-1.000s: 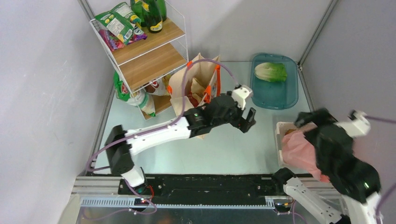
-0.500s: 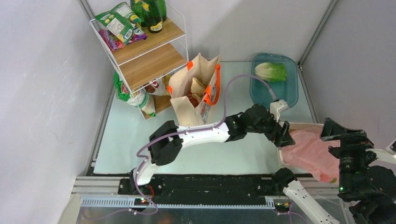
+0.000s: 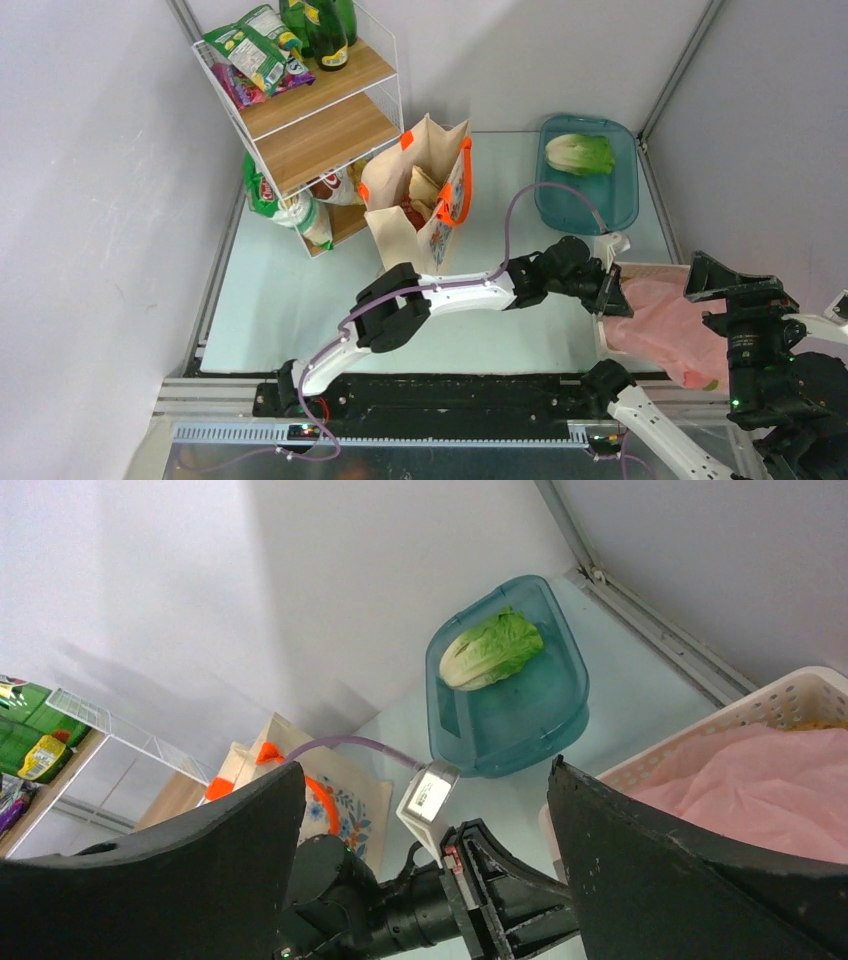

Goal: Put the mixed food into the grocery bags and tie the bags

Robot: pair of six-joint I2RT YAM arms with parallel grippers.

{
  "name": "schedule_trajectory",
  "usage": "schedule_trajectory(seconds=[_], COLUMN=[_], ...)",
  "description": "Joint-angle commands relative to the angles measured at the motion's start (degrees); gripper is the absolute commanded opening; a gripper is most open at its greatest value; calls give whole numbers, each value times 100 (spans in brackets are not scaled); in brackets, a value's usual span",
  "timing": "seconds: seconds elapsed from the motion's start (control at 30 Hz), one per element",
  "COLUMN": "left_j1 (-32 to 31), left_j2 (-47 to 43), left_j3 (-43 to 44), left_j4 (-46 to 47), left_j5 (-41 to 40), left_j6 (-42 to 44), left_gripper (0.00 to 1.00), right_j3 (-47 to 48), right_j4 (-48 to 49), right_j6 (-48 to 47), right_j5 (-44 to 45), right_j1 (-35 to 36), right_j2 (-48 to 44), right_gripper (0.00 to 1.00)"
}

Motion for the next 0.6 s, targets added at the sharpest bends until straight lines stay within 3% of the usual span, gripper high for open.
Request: schedule_trajectory(seconds=[0.0,0.5,0.53,0.57], left_j1=[-8,-78,-78,-89], left_j2=[-410,-1698,-1750,-1806], left_j3=[-37,-1570,-1632,-1711], left_j4=[242,234,234,234], left_j5=[34,-969,-1041,-1145], left_j6=[107,567,619,625], left_gripper=[1,0,4,23], right_j3=[19,15,19,16], right_j4=[-31,-234,-250,-286], right_j6=[41,291,301,321], right_j5=[233,596,619,663], right_j1=[140,604,617,651], right_j2=[-51,-214,-207,-192], right_gripper=[92,94,95,96])
